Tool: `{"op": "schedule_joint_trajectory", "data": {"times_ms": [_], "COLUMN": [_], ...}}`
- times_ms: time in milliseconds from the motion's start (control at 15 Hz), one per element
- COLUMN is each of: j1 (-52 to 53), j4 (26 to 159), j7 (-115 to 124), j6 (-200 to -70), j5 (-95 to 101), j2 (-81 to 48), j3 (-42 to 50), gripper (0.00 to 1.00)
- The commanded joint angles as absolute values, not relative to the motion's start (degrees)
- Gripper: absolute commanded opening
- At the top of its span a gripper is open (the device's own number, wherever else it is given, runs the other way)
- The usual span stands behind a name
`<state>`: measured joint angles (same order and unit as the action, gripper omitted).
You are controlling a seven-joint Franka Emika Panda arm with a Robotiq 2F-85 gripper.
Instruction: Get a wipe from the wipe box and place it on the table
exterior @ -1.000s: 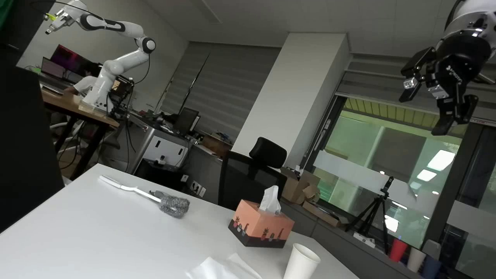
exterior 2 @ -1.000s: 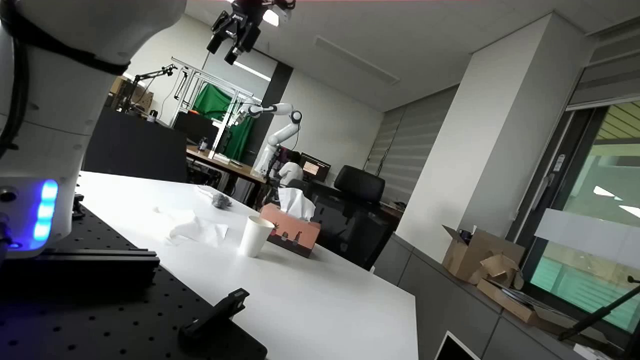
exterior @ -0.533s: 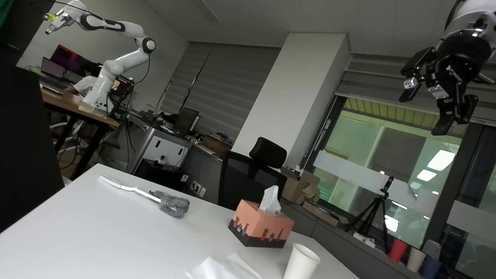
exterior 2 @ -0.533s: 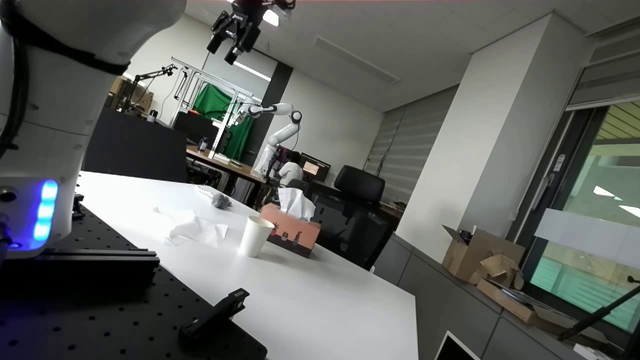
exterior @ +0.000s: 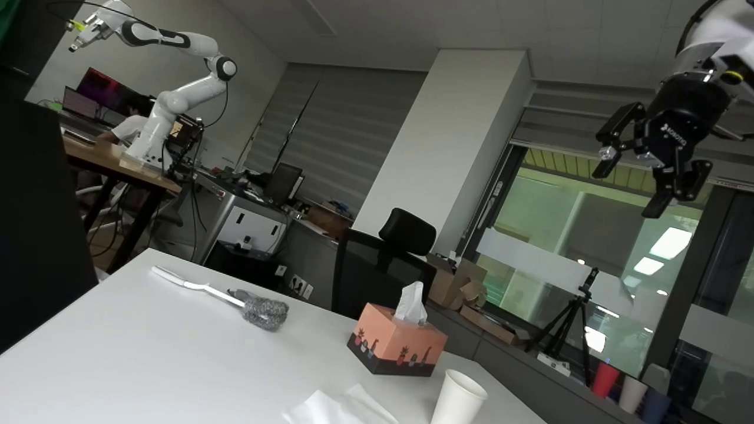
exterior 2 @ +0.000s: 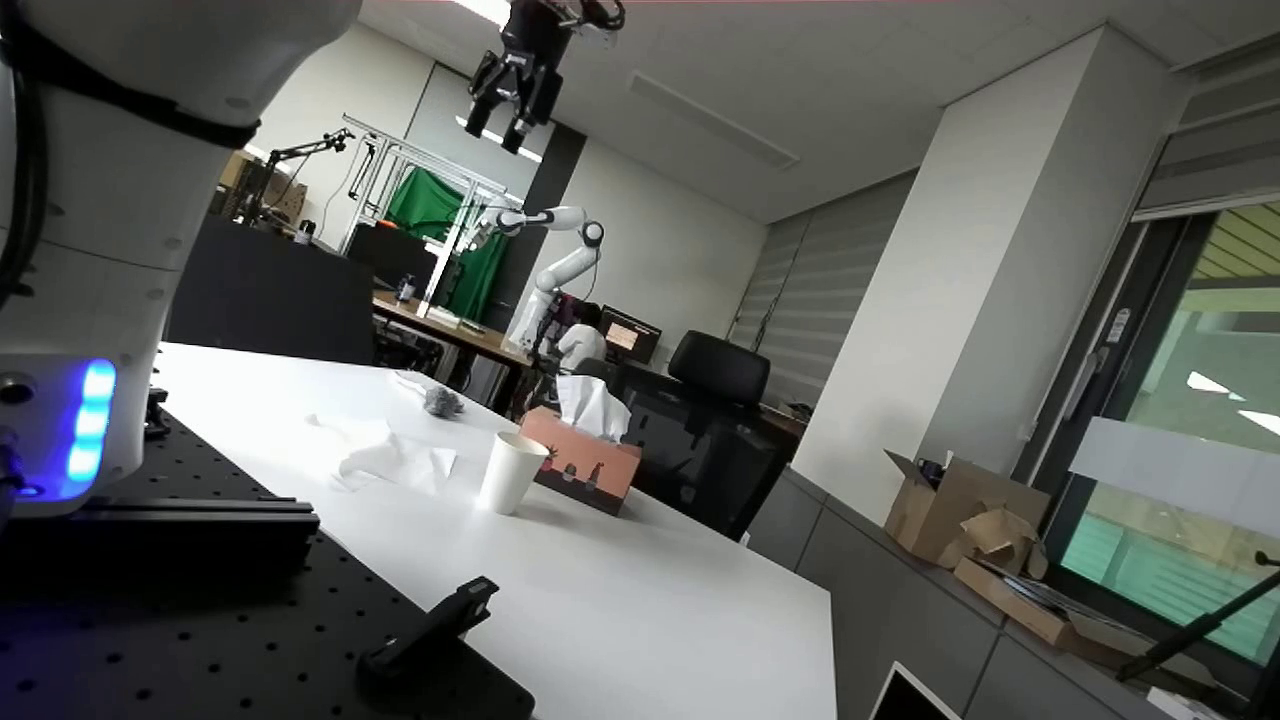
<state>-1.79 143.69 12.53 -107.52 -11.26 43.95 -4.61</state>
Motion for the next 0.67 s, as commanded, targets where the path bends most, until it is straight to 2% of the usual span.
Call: {"op": "schedule_joint_trajectory", "data": {"times_ms": [0,200,267,600], "j1": [-5.8,-8.3,-6.8,-6.5], "j4": [142.5,141.0,143.4,143.4], "j7": [13.5,15.3,13.3,12.7], "j6": [-114.9,-118.5,-118.2,-118.5], "j5": [-6.5,-5.2,-5.7,-5.7], "j2": [40.2,36.0,39.0,38.2], "j3": [-3.8,-2.3,-2.4,-2.1], "gripper": [1.0,1.0,1.0,1.0]}}
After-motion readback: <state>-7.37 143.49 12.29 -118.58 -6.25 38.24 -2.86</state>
